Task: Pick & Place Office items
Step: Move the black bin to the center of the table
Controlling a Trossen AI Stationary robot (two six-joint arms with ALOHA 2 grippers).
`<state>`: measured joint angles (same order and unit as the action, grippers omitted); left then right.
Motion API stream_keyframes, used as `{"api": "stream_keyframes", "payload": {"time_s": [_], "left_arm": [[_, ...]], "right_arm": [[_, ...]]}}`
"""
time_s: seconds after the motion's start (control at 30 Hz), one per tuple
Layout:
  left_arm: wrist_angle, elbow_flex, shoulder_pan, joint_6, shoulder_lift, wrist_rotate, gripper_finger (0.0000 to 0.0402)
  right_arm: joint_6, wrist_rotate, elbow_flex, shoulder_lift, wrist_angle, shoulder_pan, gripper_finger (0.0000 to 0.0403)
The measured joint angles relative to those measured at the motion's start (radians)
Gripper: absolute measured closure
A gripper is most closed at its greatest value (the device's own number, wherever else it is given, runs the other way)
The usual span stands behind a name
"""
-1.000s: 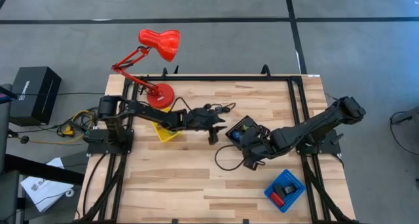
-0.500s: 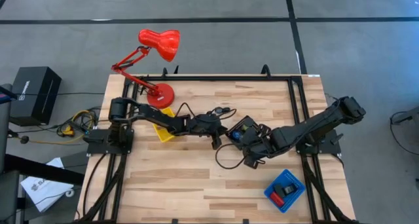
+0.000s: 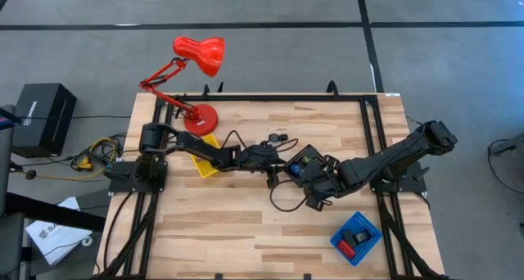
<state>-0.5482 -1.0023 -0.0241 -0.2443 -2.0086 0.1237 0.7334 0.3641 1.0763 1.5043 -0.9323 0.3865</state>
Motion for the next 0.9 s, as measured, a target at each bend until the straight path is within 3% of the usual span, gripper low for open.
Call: {"api": "stream_keyframes", "payload": {"time_s": [0.9], "left_arm": [[0.064,-0.013,-0.028,0.023,-0.002,0.002,0.0295]], "right_arm": [[0.000,0.000,0.000,0.000,-0.003,0.006,0.0403]]}}
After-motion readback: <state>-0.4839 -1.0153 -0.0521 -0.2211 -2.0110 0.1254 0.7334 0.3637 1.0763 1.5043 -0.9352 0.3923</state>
